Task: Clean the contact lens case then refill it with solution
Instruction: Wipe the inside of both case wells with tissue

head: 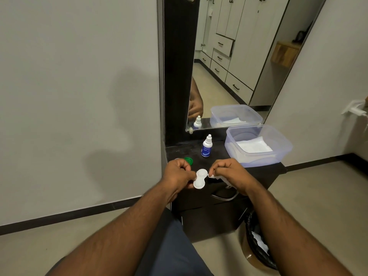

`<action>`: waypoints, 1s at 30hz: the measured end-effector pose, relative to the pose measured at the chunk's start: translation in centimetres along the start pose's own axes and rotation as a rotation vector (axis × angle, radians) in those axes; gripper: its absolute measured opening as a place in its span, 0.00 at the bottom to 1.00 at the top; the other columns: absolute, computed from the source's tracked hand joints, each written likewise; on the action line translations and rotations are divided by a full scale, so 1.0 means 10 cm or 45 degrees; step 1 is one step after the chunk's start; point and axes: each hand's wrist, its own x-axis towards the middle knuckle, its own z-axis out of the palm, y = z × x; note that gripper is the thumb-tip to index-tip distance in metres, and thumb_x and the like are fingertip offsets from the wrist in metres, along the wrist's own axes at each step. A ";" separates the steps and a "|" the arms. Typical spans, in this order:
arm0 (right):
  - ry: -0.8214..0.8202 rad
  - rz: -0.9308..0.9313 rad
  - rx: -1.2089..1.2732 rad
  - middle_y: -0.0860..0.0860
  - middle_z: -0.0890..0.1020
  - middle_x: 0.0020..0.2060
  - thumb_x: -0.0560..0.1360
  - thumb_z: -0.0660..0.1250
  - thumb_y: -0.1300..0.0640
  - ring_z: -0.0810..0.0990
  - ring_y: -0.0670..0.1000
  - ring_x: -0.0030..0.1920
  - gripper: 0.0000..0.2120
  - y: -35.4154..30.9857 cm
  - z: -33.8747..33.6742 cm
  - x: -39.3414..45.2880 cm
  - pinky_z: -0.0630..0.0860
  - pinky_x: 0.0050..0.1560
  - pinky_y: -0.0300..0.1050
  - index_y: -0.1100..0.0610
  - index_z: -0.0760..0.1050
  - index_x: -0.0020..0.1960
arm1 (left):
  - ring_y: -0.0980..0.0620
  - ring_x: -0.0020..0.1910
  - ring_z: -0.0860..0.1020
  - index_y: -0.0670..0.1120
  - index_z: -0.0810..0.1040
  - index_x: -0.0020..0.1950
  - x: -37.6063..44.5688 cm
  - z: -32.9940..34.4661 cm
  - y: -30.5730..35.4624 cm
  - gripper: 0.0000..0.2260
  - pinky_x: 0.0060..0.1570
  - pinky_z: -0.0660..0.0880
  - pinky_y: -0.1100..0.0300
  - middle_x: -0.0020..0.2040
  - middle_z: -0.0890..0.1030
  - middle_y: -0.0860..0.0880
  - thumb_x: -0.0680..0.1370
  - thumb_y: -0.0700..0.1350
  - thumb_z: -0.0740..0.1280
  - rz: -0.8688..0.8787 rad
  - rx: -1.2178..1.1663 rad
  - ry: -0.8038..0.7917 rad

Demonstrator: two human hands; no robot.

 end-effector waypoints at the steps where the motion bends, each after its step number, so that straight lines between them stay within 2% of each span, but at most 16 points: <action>1: 0.046 0.001 0.054 0.51 0.83 0.40 0.72 0.63 0.68 0.79 0.49 0.46 0.11 0.00 0.00 -0.01 0.74 0.46 0.38 0.59 0.83 0.38 | 0.45 0.44 0.83 0.43 0.75 0.43 -0.01 -0.01 0.00 0.11 0.38 0.83 0.51 0.46 0.80 0.43 0.69 0.29 0.71 -0.008 -0.072 0.013; 3: 0.148 -0.001 0.157 0.51 0.83 0.40 0.73 0.63 0.68 0.79 0.47 0.46 0.11 0.02 0.02 -0.02 0.74 0.45 0.36 0.59 0.83 0.39 | 0.44 0.46 0.82 0.46 0.76 0.53 -0.01 -0.04 0.01 0.18 0.39 0.83 0.50 0.47 0.78 0.45 0.69 0.27 0.70 -0.010 -0.207 0.016; 5: 0.204 -0.003 0.176 0.51 0.84 0.40 0.73 0.63 0.68 0.79 0.46 0.46 0.12 0.02 0.04 -0.01 0.73 0.45 0.36 0.58 0.83 0.39 | 0.46 0.45 0.82 0.49 0.75 0.62 0.02 -0.08 -0.01 0.26 0.40 0.83 0.53 0.48 0.79 0.43 0.70 0.27 0.69 0.068 -0.191 0.022; 7: 0.211 -0.008 0.167 0.50 0.84 0.41 0.73 0.64 0.67 0.79 0.47 0.46 0.12 0.03 0.06 -0.01 0.73 0.45 0.36 0.57 0.83 0.39 | 0.50 0.44 0.81 0.52 0.73 0.67 0.06 -0.12 -0.03 0.30 0.42 0.81 0.61 0.46 0.80 0.43 0.70 0.28 0.69 0.246 -0.025 0.052; 8: 0.213 -0.009 0.167 0.51 0.84 0.41 0.73 0.64 0.67 0.80 0.48 0.47 0.12 0.04 0.07 0.00 0.74 0.46 0.37 0.57 0.83 0.39 | 0.53 0.44 0.80 0.53 0.73 0.68 0.07 -0.14 -0.04 0.29 0.44 0.79 0.67 0.45 0.80 0.46 0.71 0.30 0.68 0.351 0.071 0.065; 10: 0.223 -0.018 0.180 0.51 0.84 0.40 0.73 0.65 0.67 0.80 0.51 0.47 0.12 0.07 0.07 0.02 0.75 0.48 0.41 0.55 0.84 0.38 | 0.58 0.46 0.78 0.52 0.78 0.63 0.09 -0.17 -0.05 0.22 0.47 0.75 0.73 0.47 0.80 0.54 0.73 0.32 0.68 0.551 0.216 0.070; 11: 0.225 -0.021 0.182 0.50 0.84 0.40 0.73 0.65 0.67 0.80 0.51 0.48 0.13 0.08 0.07 0.02 0.76 0.49 0.43 0.54 0.84 0.37 | 0.60 0.48 0.78 0.51 0.80 0.59 0.09 -0.17 -0.07 0.18 0.50 0.74 0.73 0.50 0.80 0.56 0.74 0.33 0.68 0.633 0.259 0.063; 13: 0.217 -0.030 0.170 0.50 0.84 0.41 0.73 0.66 0.67 0.81 0.51 0.48 0.12 0.09 0.07 0.02 0.77 0.51 0.44 0.54 0.84 0.38 | 0.60 0.50 0.79 0.53 0.82 0.51 0.10 -0.18 -0.14 0.13 0.52 0.75 0.70 0.50 0.81 0.57 0.74 0.35 0.70 0.729 0.323 0.059; 16: 0.164 -0.065 0.114 0.50 0.83 0.41 0.73 0.66 0.67 0.81 0.50 0.47 0.11 0.08 0.10 0.01 0.76 0.48 0.38 0.55 0.84 0.40 | 0.60 0.48 0.80 0.51 0.83 0.47 0.13 -0.16 -0.29 0.11 0.51 0.75 0.69 0.47 0.82 0.55 0.73 0.35 0.71 0.767 0.371 0.137; 20: 0.049 -0.132 -0.038 0.49 0.82 0.43 0.71 0.68 0.66 0.80 0.47 0.47 0.10 0.08 0.13 0.02 0.75 0.50 0.39 0.52 0.84 0.41 | 0.60 0.47 0.79 0.50 0.84 0.46 0.20 -0.15 -0.32 0.11 0.51 0.75 0.70 0.46 0.82 0.55 0.72 0.34 0.71 0.807 0.403 0.144; 24: -0.037 -0.170 -0.133 0.44 0.81 0.42 0.70 0.69 0.64 0.80 0.43 0.47 0.12 0.05 0.22 0.04 0.74 0.50 0.38 0.49 0.84 0.40 | 0.61 0.47 0.78 0.47 0.84 0.49 0.19 -0.17 -0.29 0.16 0.50 0.72 0.75 0.45 0.80 0.58 0.72 0.28 0.65 0.821 0.437 0.132; 28: -0.052 -0.189 -0.208 0.43 0.80 0.43 0.71 0.69 0.63 0.79 0.43 0.48 0.09 0.05 0.29 0.05 0.75 0.52 0.39 0.50 0.84 0.43 | 0.60 0.48 0.79 0.46 0.84 0.49 0.17 -0.18 -0.28 0.18 0.53 0.76 0.68 0.46 0.81 0.56 0.71 0.26 0.63 0.816 0.390 0.146; 30: -0.020 -0.203 -0.181 0.45 0.81 0.44 0.71 0.69 0.63 0.79 0.43 0.48 0.09 0.04 0.29 0.02 0.75 0.52 0.38 0.51 0.84 0.43 | 0.62 0.48 0.79 0.45 0.84 0.50 0.12 -0.18 -0.28 0.16 0.53 0.75 0.70 0.46 0.81 0.57 0.72 0.28 0.64 0.818 0.353 0.173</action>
